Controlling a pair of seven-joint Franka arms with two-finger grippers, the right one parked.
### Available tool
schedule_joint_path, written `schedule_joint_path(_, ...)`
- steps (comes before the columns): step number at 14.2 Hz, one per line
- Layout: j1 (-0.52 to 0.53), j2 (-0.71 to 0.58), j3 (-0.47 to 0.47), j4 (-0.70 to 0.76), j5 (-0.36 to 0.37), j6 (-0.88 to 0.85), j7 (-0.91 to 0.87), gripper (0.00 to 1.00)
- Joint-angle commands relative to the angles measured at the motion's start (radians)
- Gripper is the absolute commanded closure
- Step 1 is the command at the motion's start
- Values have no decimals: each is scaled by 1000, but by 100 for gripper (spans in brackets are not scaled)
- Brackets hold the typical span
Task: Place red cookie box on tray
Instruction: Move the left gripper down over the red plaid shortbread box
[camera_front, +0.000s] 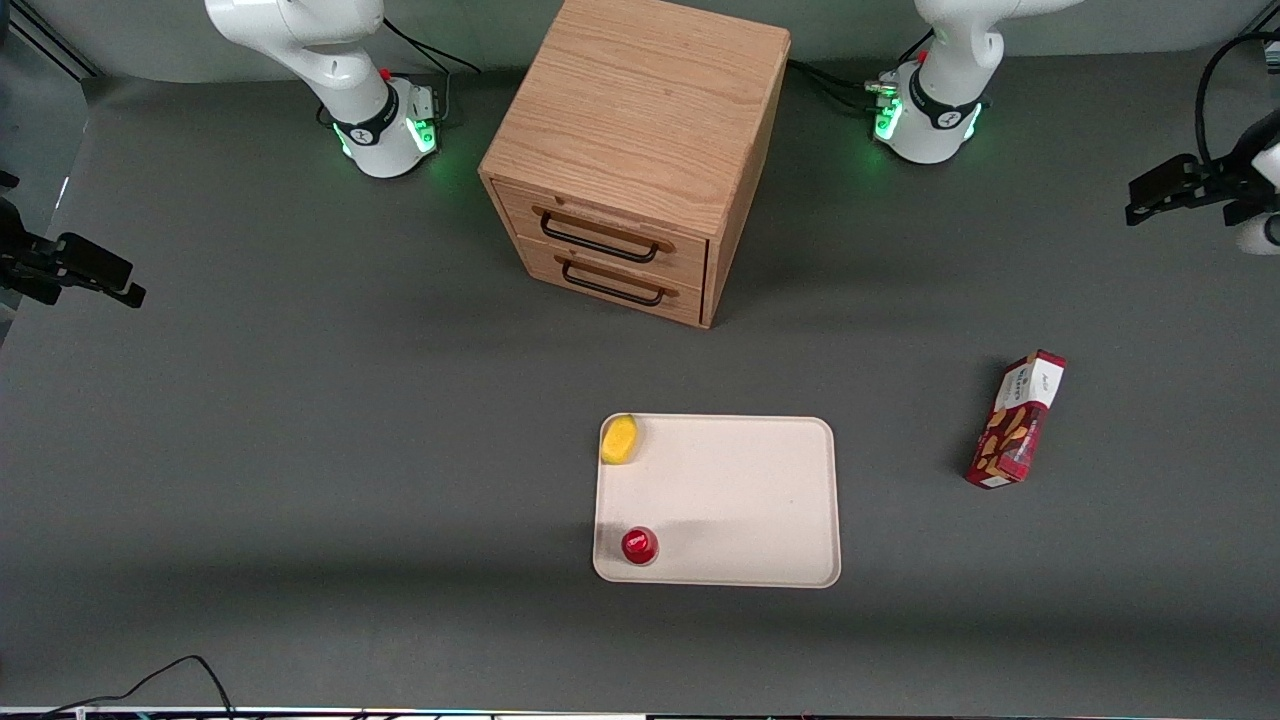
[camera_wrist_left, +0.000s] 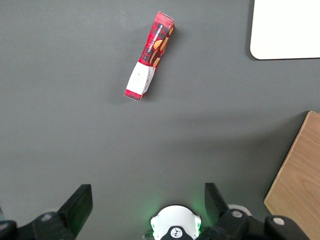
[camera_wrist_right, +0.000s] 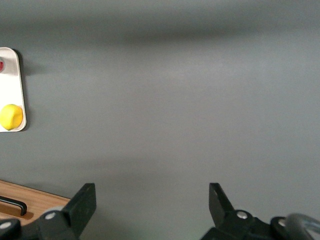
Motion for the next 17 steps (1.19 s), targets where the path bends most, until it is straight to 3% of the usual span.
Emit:
schedule_joint_path(1, -10, 14, 3, 29, 18, -27, -12, 0)
schedule_joint_path(6, -8, 75, 7, 20, 20, -7, 15, 0)
schedule_joint_path(8, 1, 147, 21, -10, 27, 75, 203, 0)
schedule_joint_path(11, 2, 244, 73, -149, 13, 342, 431, 0)
schedule_joint_path(13, 2, 345, 75, -289, 12, 655, 466, 0)
schedule_joint_path(15, 2, 414, 75, -383, -37, 885, 505, 0)
schedule_joint_path(16, 1, 425, 75, -438, -71, 992, 503, 31)
schedule_joint_path(17, 1, 436, 75, -472, -89, 1066, 503, 99)
